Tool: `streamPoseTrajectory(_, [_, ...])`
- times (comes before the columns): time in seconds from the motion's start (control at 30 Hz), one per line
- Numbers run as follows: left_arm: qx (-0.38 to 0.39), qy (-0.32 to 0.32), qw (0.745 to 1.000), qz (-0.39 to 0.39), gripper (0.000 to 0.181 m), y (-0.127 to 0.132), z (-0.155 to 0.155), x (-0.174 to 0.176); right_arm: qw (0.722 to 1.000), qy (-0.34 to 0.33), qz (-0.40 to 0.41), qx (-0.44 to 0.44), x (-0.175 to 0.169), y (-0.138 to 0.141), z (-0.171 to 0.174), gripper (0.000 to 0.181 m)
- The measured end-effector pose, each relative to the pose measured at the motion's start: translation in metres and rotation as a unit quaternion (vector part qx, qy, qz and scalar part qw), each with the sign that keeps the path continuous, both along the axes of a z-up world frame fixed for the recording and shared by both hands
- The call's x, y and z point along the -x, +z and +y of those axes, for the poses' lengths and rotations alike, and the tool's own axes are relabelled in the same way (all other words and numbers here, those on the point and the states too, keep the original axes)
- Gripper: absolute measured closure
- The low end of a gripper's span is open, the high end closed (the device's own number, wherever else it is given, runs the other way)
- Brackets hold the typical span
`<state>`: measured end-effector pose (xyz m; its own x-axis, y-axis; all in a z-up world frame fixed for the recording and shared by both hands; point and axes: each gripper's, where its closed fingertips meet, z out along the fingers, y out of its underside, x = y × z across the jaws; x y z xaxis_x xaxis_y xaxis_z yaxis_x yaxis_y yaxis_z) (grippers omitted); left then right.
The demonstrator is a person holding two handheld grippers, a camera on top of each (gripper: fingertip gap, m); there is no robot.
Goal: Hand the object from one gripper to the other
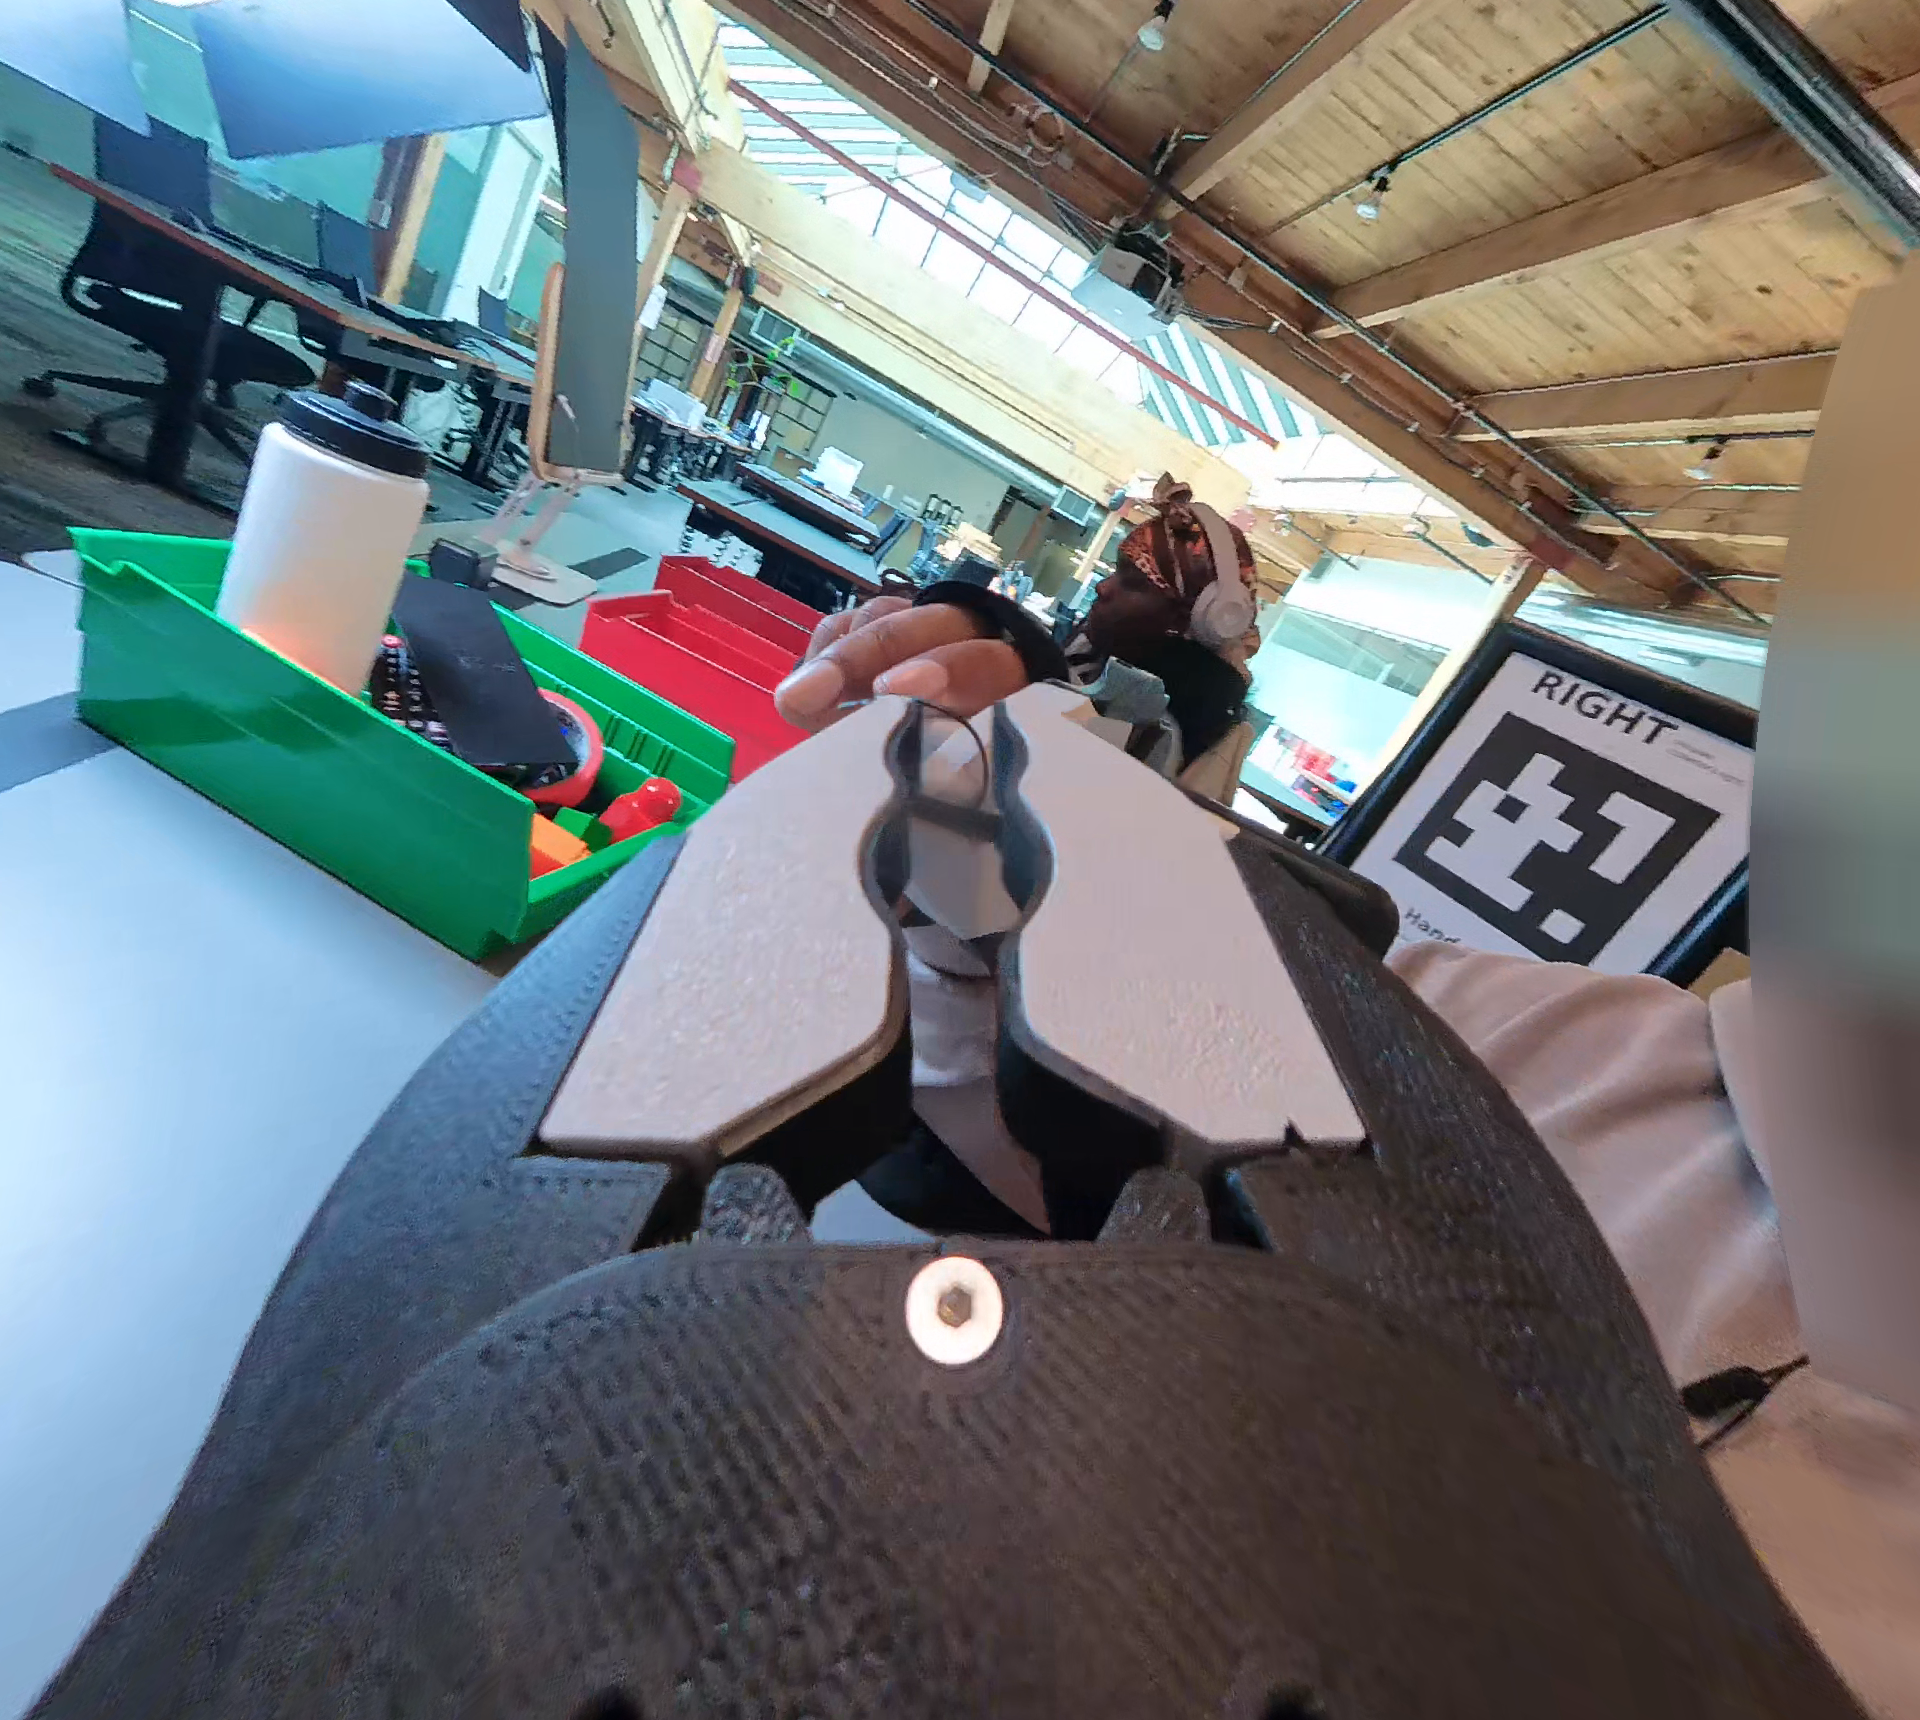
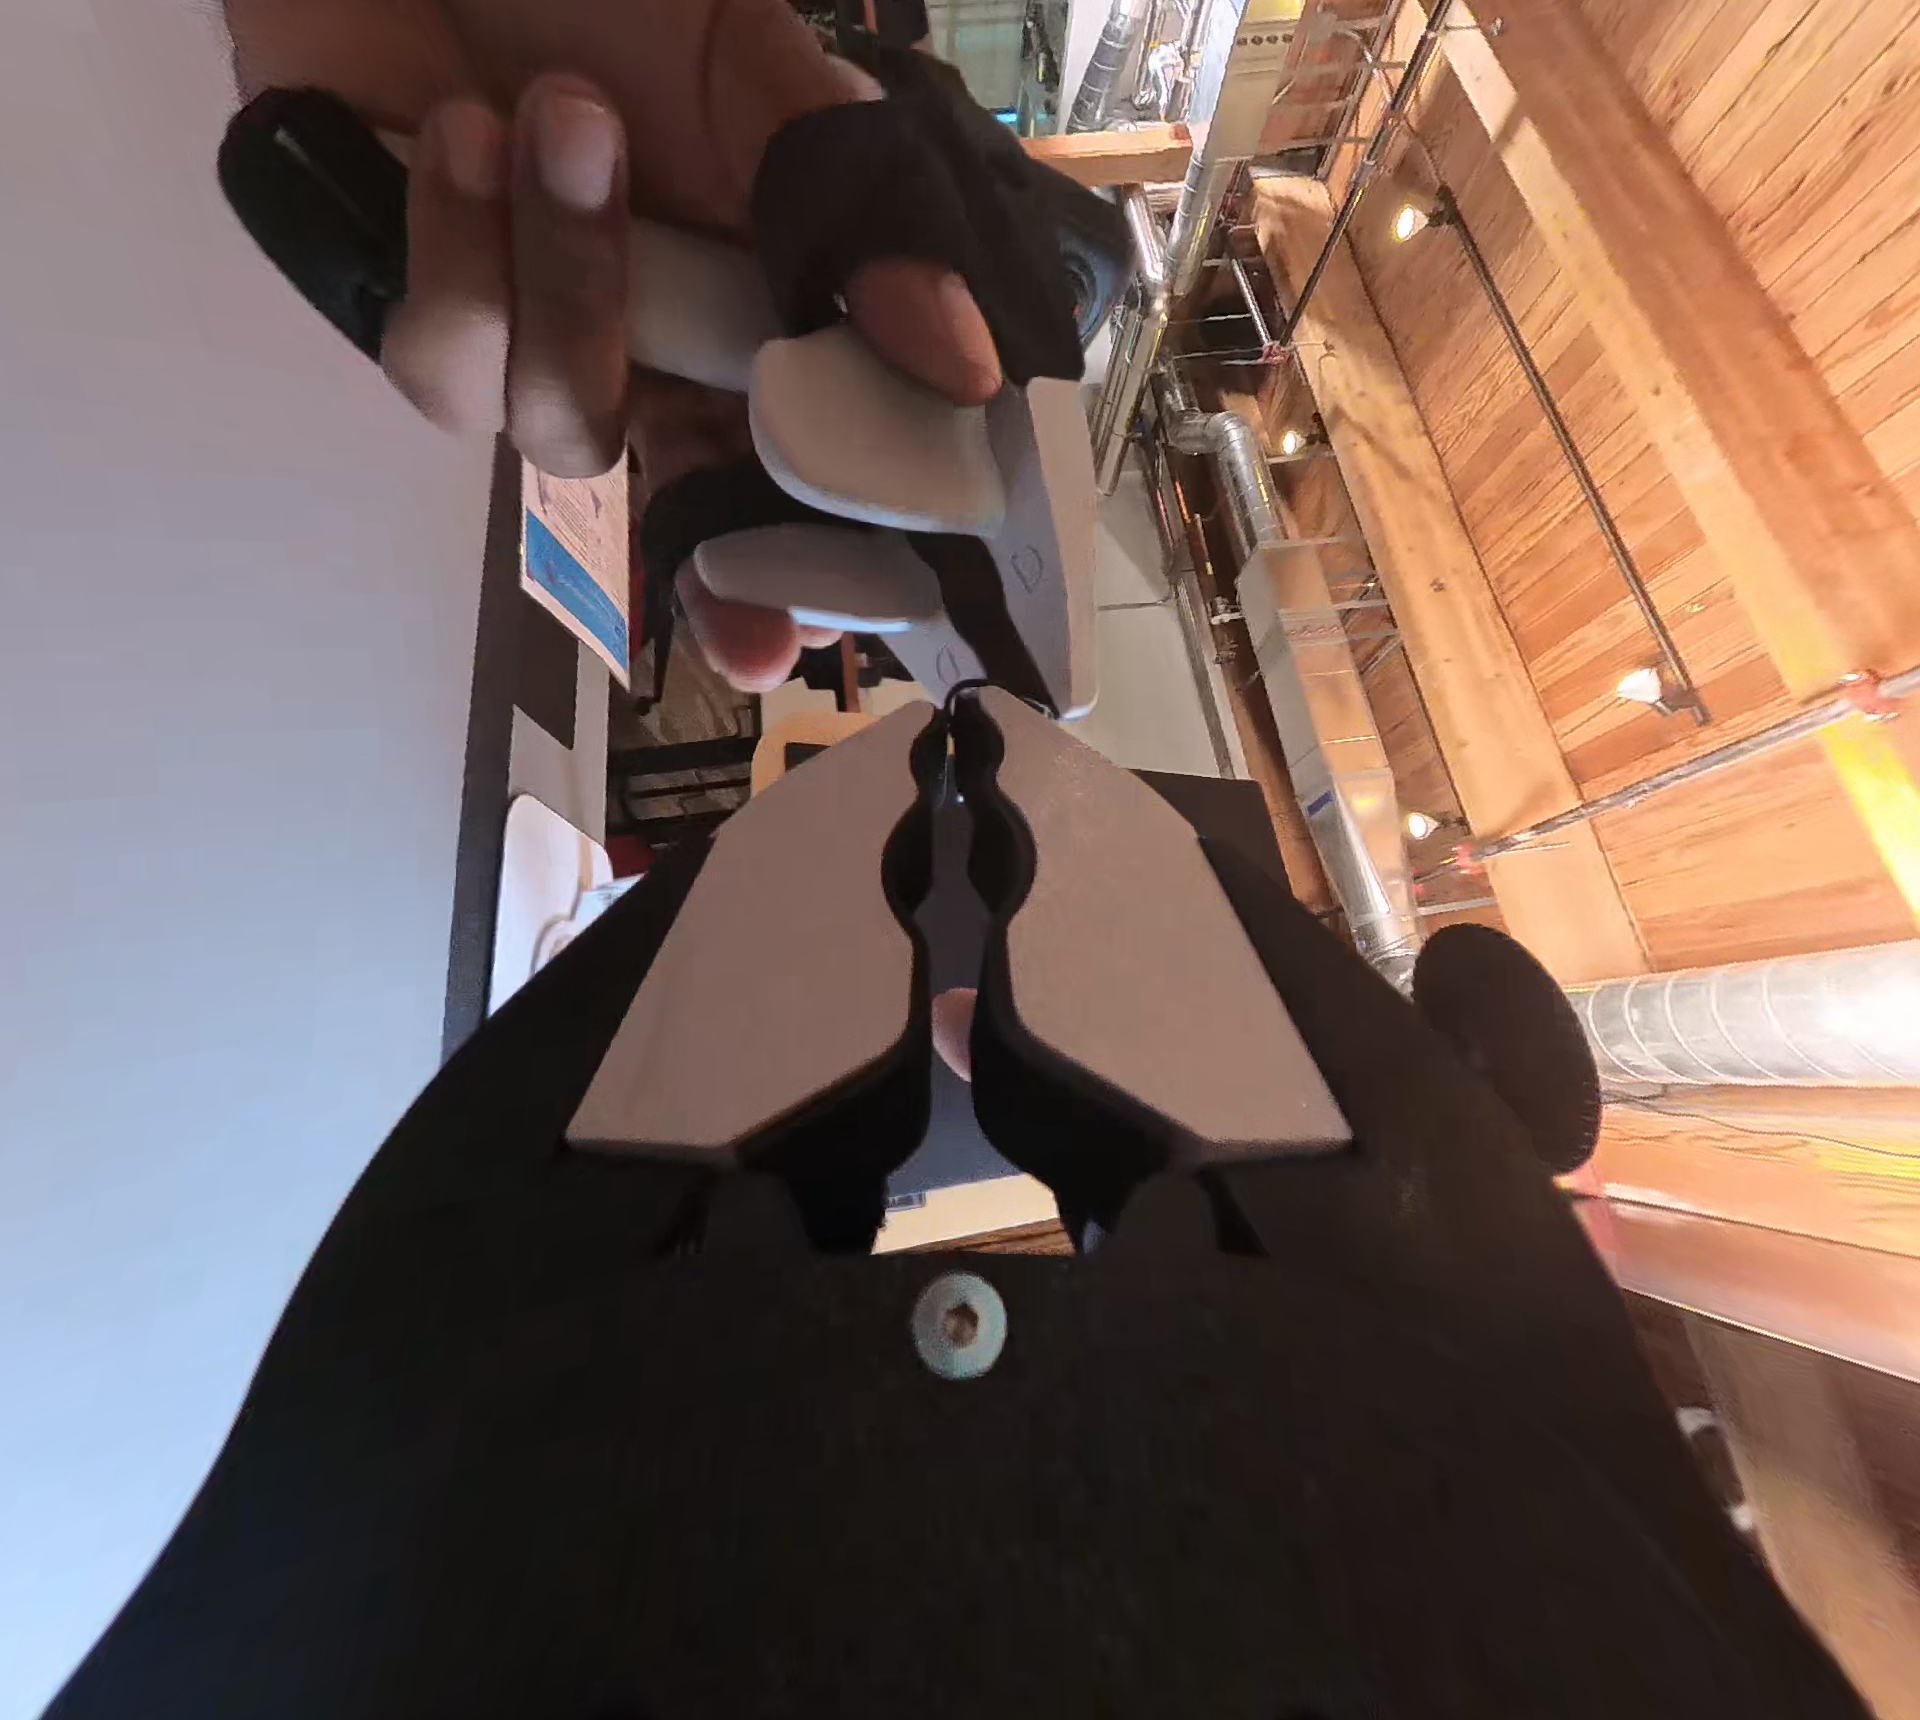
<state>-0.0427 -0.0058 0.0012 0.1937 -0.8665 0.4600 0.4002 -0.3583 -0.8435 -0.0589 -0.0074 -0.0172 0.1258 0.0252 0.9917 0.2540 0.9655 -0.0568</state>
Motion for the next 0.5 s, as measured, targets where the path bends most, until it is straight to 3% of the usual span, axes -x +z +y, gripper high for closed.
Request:
streamPoseTrajectory(0.13, [-0.050, 0.037, 0.997, 0.036, 0.176, -0.001, 0.002, 0.004, 1.000, -0.001, 0.016, 0.014, 0.002, -0.001, 0.005, 0.175])
streamPoseTrajectory(0.2, [-0.111, 0.079, 0.989, 0.051, 0.181, 0.005, 0.001, 0.009, 0.995, 0.023, 0.020, 0.093, 0.002, 0.000, 0.007, 0.171])
streamPoseTrajectory(0.27, [-0.182, 0.127, 0.972, 0.073, 0.181, 0.012, -0.002, 0.015, 0.971, 0.067, 0.026, 0.229, 0.001, 0.003, 0.007, 0.161])
streamPoseTrajectory(0.33, [-0.254, 0.174, 0.946, 0.100, 0.181, 0.018, -0.007, 0.018, 0.912, 0.133, 0.037, 0.385, -0.002, 0.011, 0.003, 0.157])
streamPoseTrajectory(0.37, [-0.293, 0.195, 0.929, 0.117, 0.180, 0.020, -0.011, 0.018, 0.868, 0.169, 0.047, 0.464, -0.004, 0.019, 0.002, 0.154])
streamPoseTrajectory(0.47, [-0.407, 0.252, 0.862, 0.165, 0.181, 0.021, -0.022, 0.013, 0.705, 0.281, 0.045, 0.650, -0.011, 0.040, -0.007, 0.151])
streamPoseTrajectory(0.5, [-0.439, 0.264, 0.840, 0.178, 0.181, 0.019, -0.026, 0.011, 0.661, 0.303, 0.039, 0.685, -0.013, 0.043, -0.009, 0.151])
